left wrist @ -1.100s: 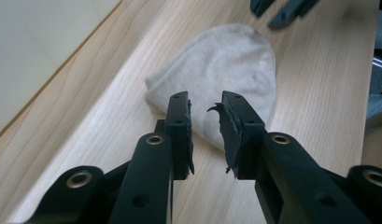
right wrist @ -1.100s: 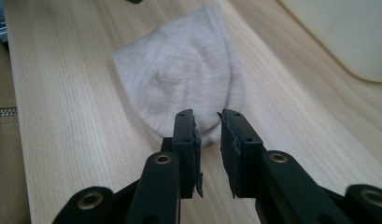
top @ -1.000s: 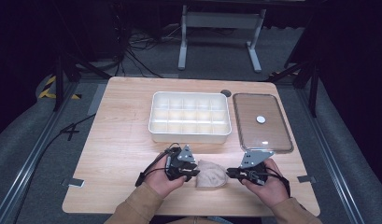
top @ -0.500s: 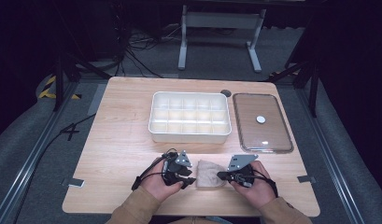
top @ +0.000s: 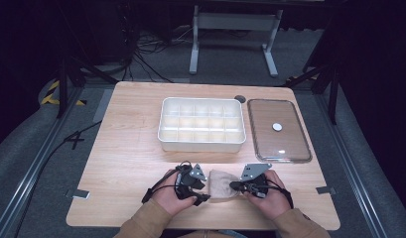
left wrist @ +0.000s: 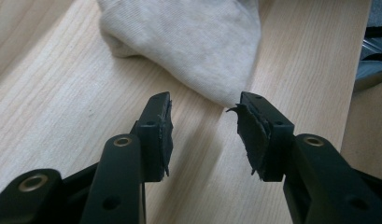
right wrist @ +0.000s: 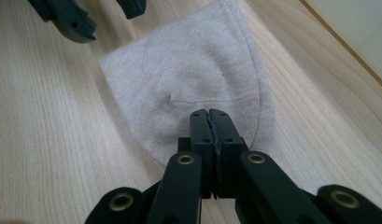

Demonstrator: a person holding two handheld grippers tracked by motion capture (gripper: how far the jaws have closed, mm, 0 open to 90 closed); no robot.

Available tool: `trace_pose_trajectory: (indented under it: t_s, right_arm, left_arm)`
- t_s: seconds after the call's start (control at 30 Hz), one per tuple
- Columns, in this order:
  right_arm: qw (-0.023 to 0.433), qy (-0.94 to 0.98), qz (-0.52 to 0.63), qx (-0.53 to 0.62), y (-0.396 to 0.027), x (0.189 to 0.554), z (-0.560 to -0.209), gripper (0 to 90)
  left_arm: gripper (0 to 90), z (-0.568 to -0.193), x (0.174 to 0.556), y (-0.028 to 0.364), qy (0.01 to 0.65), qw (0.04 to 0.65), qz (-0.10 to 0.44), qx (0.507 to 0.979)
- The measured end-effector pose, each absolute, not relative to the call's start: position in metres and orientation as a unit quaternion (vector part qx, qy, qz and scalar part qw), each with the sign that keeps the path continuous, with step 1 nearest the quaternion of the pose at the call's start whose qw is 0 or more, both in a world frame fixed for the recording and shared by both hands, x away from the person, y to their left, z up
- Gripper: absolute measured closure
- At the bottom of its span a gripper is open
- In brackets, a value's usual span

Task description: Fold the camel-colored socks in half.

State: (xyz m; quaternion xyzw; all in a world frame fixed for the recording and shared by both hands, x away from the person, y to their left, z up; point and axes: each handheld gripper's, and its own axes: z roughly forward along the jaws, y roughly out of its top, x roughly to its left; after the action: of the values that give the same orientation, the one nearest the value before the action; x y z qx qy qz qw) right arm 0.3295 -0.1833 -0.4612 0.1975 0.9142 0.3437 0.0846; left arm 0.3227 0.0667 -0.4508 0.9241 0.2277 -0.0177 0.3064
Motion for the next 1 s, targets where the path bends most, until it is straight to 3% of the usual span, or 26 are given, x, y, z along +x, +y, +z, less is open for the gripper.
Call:
trace_pose_trajectory:
  t_s: [0.57, 1.0]
  right_arm:
    - [0.085, 0.912, 0.357, 0.182, -0.166, 0.331, -0.459, 89.2]
    - [0.049, 0.919, 0.353, 0.168, -0.164, 0.334, -0.463, 89.6]
  left_arm:
    - [53.8, -0.451, 0.324, 0.069, 0.232, 0.307, -0.016, 0.923]
    - [53.0, -0.452, 0.331, 0.084, 0.231, 0.305, -0.024, 0.923]
